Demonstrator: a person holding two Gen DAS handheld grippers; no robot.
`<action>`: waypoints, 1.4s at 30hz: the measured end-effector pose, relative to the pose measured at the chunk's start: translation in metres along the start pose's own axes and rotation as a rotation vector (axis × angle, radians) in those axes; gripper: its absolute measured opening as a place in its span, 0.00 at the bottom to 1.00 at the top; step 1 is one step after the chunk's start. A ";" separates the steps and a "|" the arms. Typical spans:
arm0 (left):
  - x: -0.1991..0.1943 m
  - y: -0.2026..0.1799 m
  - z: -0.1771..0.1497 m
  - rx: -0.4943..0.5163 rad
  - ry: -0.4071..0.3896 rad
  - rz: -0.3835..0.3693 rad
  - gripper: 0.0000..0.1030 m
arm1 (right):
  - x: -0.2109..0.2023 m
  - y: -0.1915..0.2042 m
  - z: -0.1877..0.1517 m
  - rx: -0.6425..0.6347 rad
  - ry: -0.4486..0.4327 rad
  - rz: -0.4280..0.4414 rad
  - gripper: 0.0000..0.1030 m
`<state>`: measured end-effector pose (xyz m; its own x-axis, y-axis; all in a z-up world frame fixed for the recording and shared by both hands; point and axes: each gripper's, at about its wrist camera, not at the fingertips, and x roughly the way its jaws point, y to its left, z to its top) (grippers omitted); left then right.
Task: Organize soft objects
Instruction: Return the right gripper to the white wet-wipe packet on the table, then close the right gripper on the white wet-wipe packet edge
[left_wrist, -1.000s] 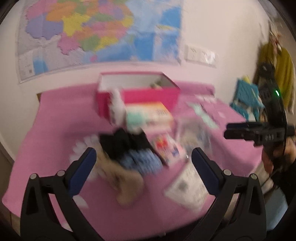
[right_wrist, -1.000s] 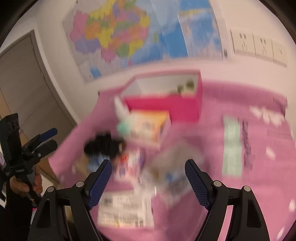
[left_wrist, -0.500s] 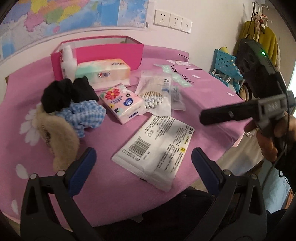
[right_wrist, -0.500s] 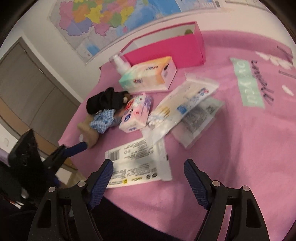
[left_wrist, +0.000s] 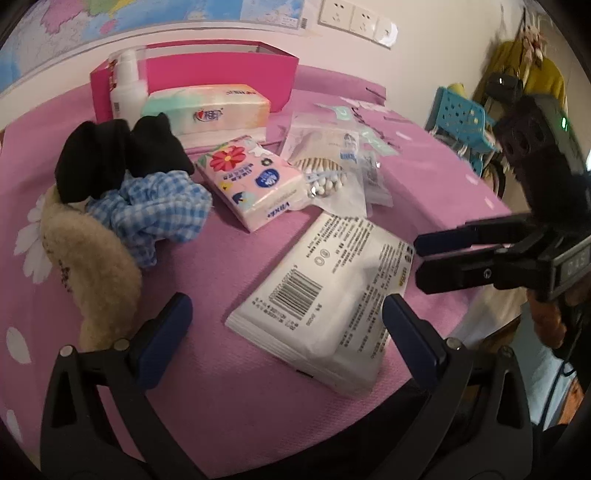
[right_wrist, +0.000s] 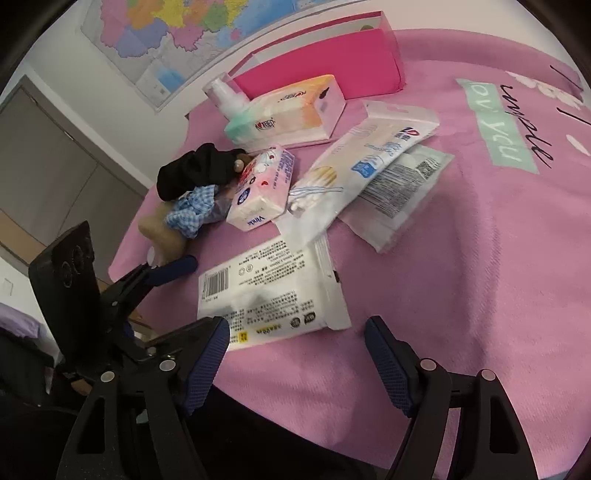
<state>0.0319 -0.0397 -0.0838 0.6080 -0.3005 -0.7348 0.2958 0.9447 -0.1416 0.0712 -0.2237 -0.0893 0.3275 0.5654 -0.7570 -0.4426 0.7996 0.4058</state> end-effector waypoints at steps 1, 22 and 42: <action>0.001 -0.003 -0.001 0.009 0.001 0.008 1.00 | 0.002 0.003 0.000 -0.011 0.007 0.005 0.76; 0.006 -0.015 0.002 0.071 0.009 -0.069 1.00 | -0.001 -0.013 -0.008 0.232 -0.024 0.115 0.56; 0.007 -0.014 0.005 0.036 -0.019 -0.066 0.97 | 0.039 -0.014 0.026 0.299 -0.082 0.170 0.22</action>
<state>0.0357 -0.0553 -0.0833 0.6003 -0.3644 -0.7119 0.3619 0.9176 -0.1646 0.1122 -0.2078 -0.1110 0.3414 0.7004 -0.6268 -0.2370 0.7094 0.6638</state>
